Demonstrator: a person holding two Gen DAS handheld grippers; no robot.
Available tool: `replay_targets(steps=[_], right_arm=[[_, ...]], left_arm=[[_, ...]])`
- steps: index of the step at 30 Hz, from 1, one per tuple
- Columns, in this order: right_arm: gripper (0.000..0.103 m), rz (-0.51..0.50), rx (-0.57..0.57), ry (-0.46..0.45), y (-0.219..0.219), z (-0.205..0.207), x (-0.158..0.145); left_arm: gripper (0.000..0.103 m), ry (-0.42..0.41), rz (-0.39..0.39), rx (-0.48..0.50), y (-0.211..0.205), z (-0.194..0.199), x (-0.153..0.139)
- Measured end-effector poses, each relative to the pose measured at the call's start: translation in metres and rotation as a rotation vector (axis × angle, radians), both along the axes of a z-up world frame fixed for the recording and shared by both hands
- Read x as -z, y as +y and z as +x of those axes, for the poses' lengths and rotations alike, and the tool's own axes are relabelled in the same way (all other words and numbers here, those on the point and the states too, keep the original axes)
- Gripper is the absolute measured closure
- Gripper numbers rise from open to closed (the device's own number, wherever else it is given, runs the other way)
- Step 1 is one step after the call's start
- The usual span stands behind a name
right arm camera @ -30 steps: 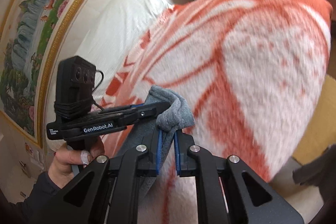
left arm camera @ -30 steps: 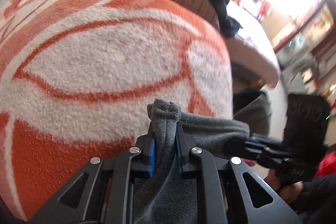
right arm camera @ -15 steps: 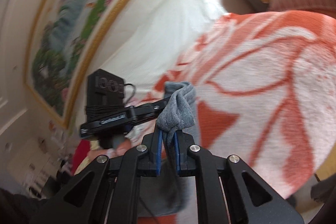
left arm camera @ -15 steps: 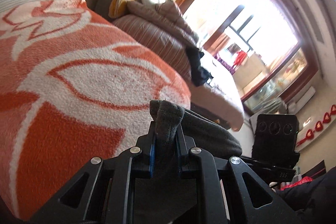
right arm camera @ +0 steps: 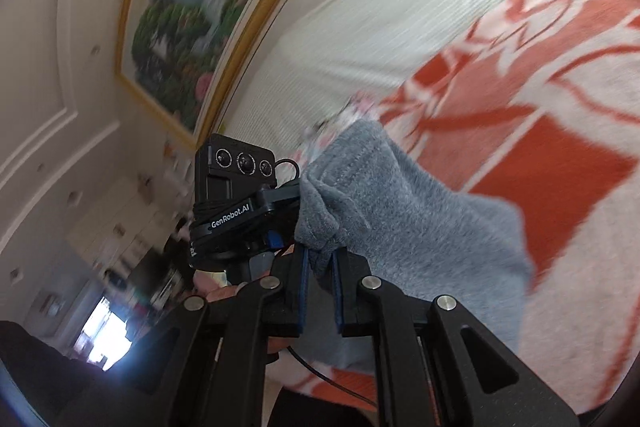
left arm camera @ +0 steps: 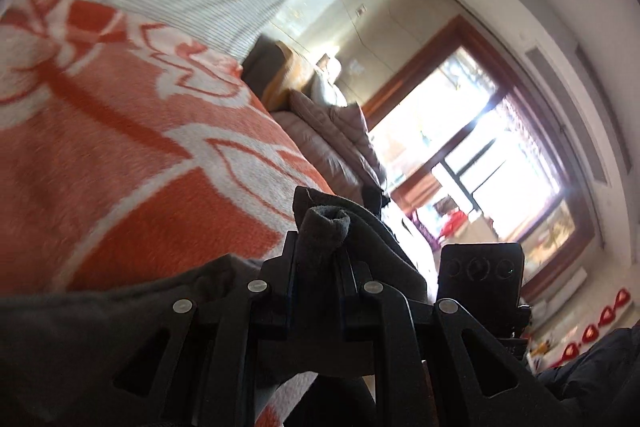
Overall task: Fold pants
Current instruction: 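Lift and fold the pants over toward the other half with both grippers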
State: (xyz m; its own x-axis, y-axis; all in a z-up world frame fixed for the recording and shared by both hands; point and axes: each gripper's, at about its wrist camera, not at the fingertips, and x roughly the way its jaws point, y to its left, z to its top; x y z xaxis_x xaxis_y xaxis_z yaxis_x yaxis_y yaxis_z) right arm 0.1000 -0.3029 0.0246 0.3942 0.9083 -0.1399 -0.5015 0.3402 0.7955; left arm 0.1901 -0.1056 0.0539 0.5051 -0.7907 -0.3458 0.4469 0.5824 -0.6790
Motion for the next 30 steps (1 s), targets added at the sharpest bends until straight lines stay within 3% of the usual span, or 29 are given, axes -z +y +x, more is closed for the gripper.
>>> replay_targets(steps=[9,17,23,25,30], right_arm=[[0.092,-0.085,-0.185,0.064,0.088,0.009,0.033],[0.092,-0.195,-0.272,0.134,0.141,0.019,0.082],[0.084,-0.279,-0.309,0.184,0.159,0.02,0.097],[0.068,-0.283,-0.318,0.184,0.157,0.019,0.094],[0.061,-0.245,-0.285,0.148,0.135,0.014,0.074]], left_arm=[[0.089,0.108,-0.104,-0.163,0.09,-0.04,0.067],[0.089,0.24,-0.113,-0.242,0.135,-0.054,0.127],[0.082,0.258,-0.091,-0.315,0.158,-0.078,0.128],[0.082,0.248,-0.117,-0.341,0.168,-0.087,0.123],[0.075,0.176,-0.153,-0.354,0.172,-0.11,0.092]])
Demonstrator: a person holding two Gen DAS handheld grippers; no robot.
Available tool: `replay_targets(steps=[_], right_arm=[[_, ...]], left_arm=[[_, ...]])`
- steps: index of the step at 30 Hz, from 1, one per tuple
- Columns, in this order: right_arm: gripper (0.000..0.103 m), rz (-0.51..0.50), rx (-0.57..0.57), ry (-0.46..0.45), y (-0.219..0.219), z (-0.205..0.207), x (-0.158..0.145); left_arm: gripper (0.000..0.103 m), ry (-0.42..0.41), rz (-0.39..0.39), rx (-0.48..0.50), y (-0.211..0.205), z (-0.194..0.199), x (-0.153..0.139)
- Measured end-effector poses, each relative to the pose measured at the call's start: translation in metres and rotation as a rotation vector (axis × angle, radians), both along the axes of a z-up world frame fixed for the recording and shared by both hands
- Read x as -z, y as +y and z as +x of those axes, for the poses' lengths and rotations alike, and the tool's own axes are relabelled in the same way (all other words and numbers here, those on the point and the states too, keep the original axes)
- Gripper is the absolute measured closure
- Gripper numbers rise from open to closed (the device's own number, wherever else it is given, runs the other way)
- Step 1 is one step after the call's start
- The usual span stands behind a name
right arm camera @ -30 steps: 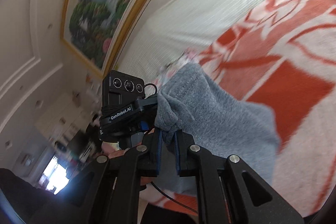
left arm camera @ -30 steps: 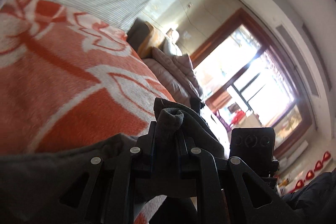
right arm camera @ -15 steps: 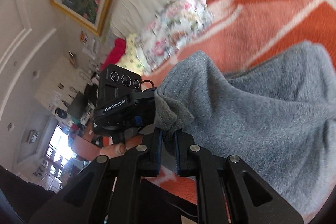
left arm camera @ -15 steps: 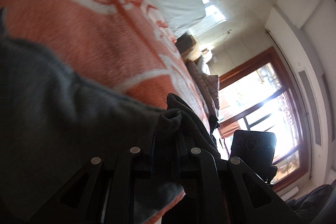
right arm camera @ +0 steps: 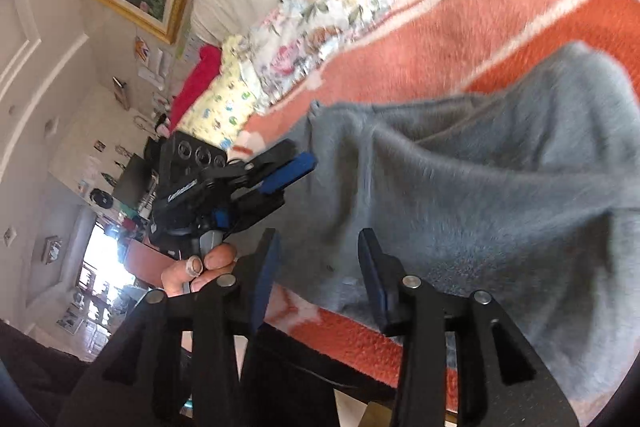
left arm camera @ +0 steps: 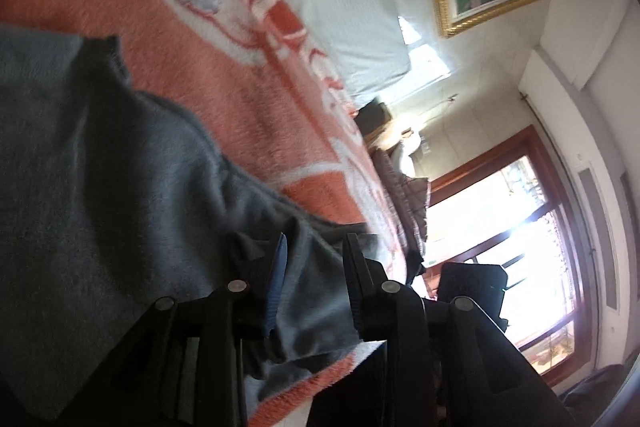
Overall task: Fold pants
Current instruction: 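Lift and fold the pants over toward the other half with both grippers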
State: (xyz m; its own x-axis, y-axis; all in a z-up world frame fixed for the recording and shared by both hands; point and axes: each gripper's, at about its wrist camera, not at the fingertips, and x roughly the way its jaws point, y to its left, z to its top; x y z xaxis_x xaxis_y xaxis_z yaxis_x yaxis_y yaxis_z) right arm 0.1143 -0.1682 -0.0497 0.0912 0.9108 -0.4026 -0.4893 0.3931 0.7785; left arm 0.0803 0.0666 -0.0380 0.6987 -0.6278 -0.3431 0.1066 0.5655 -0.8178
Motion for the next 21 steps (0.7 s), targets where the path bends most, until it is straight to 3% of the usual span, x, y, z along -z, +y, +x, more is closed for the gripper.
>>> replay_targets(steps=[3,7,9,12,16,21], right_arm=[[0.061,0.013,0.048,-0.049,-0.018,0.002,-0.014],[0.061,-0.027,0.139,-0.102,-0.036,0.017,-0.026],[0.068,-0.056,0.178,-0.102,-0.04,0.027,-0.026],[0.073,-0.098,0.208,-0.061,-0.042,0.045,-0.017],[0.073,-0.123,0.162,0.022,-0.022,0.058,0.01],[0.073,-0.16,0.092,0.035,0.015,0.055,0.036]], left_arm=[[0.065,-0.035,0.0,0.039,-0.016,-0.004,-0.016],[0.064,-0.036,-0.024,0.114,-0.049,0.005,-0.016],[0.064,-0.014,-0.02,0.136,-0.062,0.01,-0.008],[0.064,0.047,-0.011,0.162,-0.08,0.017,0.012],[0.064,0.238,0.089,0.154,-0.092,0.02,0.052],[0.065,0.265,0.052,0.156,-0.088,-0.001,0.068]])
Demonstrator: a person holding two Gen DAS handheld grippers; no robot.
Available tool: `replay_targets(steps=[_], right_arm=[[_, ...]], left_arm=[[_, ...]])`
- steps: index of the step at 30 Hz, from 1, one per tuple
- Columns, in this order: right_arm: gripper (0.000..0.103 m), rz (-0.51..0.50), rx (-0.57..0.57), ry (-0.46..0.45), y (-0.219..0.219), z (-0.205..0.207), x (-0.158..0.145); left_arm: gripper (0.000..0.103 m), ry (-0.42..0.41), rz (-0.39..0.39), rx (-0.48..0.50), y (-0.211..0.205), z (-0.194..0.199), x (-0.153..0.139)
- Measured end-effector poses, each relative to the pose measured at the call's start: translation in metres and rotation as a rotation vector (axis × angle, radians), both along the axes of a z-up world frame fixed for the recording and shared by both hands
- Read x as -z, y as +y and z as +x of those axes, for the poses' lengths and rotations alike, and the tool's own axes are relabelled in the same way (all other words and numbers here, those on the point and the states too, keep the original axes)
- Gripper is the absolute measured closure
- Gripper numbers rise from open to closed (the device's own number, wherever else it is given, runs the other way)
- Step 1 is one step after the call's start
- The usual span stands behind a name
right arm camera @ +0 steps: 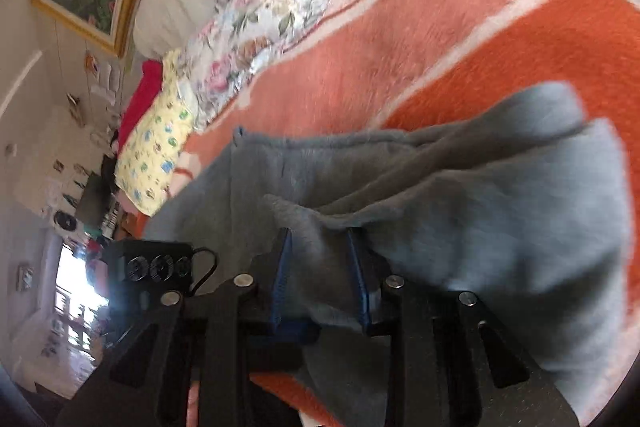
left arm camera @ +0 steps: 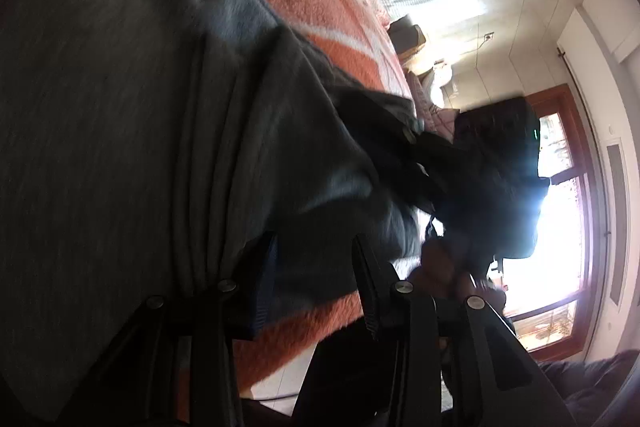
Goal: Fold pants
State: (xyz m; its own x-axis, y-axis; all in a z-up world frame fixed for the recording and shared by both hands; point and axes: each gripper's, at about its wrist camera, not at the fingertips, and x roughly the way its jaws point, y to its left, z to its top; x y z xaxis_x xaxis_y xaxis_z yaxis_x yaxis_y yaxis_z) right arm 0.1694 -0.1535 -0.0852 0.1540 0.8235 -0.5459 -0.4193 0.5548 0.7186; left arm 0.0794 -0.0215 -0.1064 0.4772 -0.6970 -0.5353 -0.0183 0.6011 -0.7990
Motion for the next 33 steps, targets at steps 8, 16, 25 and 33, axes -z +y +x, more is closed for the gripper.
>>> replay_targets(steps=[8,16,25,33], right_arm=[[0.073,0.008,-0.032,-0.021,0.019,0.006,-0.018],[0.073,-0.003,-0.125,-0.072,0.057,-0.005,-0.041],[0.073,-0.015,-0.263,-0.089,0.125,-0.017,-0.051],[0.069,-0.03,-0.369,-0.114,0.176,-0.03,-0.061]], left_arm=[[0.063,-0.006,-0.025,-0.051,0.014,-0.023,-0.006],[0.051,-0.059,-0.029,-0.275,0.071,-0.08,-0.021],[0.045,-0.085,-0.02,-0.57,0.136,-0.151,-0.026],[0.039,-0.099,-0.024,-0.767,0.179,-0.214,-0.03]])
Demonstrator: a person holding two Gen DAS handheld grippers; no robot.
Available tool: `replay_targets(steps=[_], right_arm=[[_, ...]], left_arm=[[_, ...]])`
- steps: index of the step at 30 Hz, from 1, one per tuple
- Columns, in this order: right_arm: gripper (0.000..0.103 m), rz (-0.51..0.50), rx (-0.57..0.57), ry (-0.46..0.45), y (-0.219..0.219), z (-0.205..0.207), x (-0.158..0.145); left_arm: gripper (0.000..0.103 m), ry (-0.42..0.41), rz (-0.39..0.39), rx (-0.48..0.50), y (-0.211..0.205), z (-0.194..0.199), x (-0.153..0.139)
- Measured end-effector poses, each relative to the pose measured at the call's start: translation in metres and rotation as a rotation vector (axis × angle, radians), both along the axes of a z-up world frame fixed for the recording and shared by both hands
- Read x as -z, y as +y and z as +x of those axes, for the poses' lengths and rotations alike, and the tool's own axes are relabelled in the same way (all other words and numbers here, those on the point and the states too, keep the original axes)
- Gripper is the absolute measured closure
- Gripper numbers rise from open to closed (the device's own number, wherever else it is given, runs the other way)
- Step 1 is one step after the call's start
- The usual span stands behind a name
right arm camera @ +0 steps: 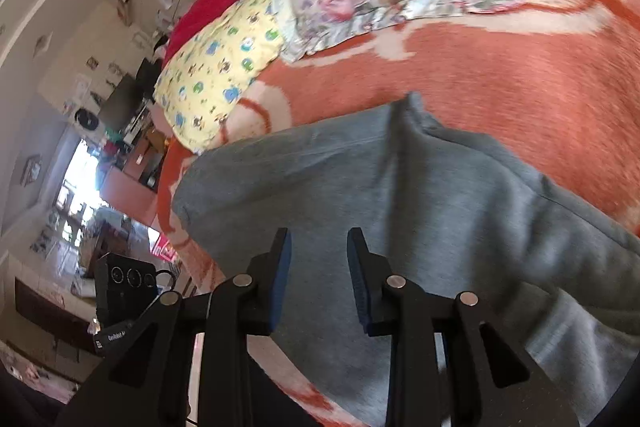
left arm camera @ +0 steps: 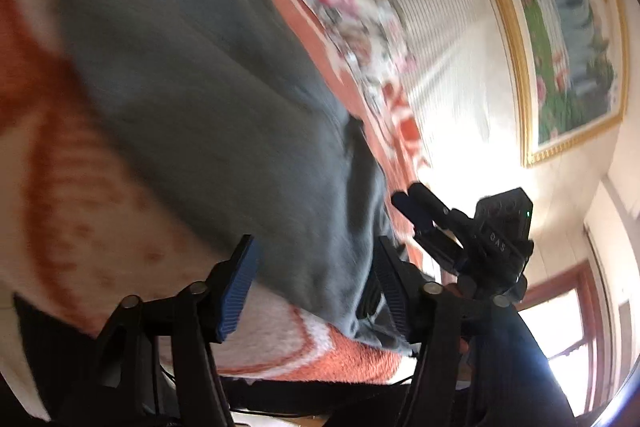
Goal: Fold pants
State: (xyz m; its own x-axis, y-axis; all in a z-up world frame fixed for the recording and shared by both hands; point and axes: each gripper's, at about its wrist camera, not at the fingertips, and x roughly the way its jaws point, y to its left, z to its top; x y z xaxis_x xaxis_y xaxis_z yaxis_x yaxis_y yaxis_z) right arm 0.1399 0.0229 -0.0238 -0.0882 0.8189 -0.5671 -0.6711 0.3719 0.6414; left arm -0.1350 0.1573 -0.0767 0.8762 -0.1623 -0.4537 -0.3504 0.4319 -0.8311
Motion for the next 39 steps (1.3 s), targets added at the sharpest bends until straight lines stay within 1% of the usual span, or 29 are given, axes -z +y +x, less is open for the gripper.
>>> replay_targets(steps=[1,2,3,4,5,7,9,12,17,19,21,22,23,25,29,31,33,37,39], right_arm=[[0.065,-0.003,-0.009,-0.004,0.005,-0.001,-0.001],[0.063,-0.006,-0.019,-0.009,0.011,-0.003,-0.002],[0.057,-0.011,-0.029,-0.013,0.017,-0.005,-0.003],[0.054,-0.014,-0.034,-0.018,0.021,-0.006,-0.004],[0.054,-0.017,-0.042,-0.025,0.027,-0.008,-0.005],[0.054,-0.023,-0.07,-0.04,0.038,-0.011,-0.008],[0.054,-0.037,-0.103,-0.067,0.053,-0.014,-0.011],[0.054,-0.056,-0.148,-0.113,0.076,-0.018,-0.018],[0.053,-0.075,-0.229,-0.179,0.126,-0.019,-0.033],[0.047,-0.082,-0.269,-0.197,0.149,-0.019,-0.038],[0.043,-0.092,-0.311,-0.224,0.175,-0.02,-0.043],[0.041,-0.101,-0.339,-0.241,0.189,-0.022,-0.045],[0.041,-0.107,-0.363,-0.251,0.199,-0.023,-0.046],[0.039,-0.128,-0.422,-0.281,0.225,-0.026,-0.047],[0.039,-0.168,-0.532,-0.297,0.274,-0.028,-0.041],[0.039,-0.19,-0.578,-0.304,0.297,-0.028,-0.037],[0.039,-0.21,-0.598,-0.32,0.312,-0.029,-0.033],[0.039,-0.22,-0.656,-0.311,0.337,-0.03,-0.023],[0.039,-0.234,-0.688,-0.279,0.35,-0.031,-0.014]], left_arm=[[0.037,-0.003,-0.009,-0.045,0.008,-0.012,-0.001],[0.036,-0.009,-0.017,-0.072,0.01,-0.012,-0.002],[0.036,-0.015,-0.025,-0.093,0.017,-0.019,-0.002],[0.036,-0.017,-0.032,-0.131,0.024,-0.029,-0.001],[0.036,-0.016,-0.032,-0.157,0.029,-0.036,-0.002],[0.033,-0.021,-0.034,-0.217,0.041,-0.049,-0.002],[0.029,-0.022,-0.038,-0.258,0.053,-0.059,-0.001],[0.029,-0.027,-0.066,-0.314,0.069,-0.067,0.005],[0.029,-0.032,-0.091,-0.364,0.089,-0.076,0.011],[0.028,-0.031,-0.097,-0.387,0.096,-0.08,0.014],[0.022,-0.017,-0.107,-0.406,0.102,-0.08,0.016],[0.022,0.002,-0.117,-0.417,0.105,-0.077,0.017],[0.022,0.005,-0.13,-0.425,0.108,-0.077,0.019],[0.022,-0.004,-0.13,-0.438,0.113,-0.076,0.018],[0.021,0.023,-0.095,-0.465,0.121,-0.07,0.014],[0.021,0.035,-0.092,-0.473,0.124,-0.066,0.014],[0.021,0.043,-0.081,-0.484,0.127,-0.064,0.013],[0.019,0.06,-0.065,-0.519,0.132,-0.059,0.011],[0.016,0.071,-0.057,-0.525,0.136,-0.054,0.01]])
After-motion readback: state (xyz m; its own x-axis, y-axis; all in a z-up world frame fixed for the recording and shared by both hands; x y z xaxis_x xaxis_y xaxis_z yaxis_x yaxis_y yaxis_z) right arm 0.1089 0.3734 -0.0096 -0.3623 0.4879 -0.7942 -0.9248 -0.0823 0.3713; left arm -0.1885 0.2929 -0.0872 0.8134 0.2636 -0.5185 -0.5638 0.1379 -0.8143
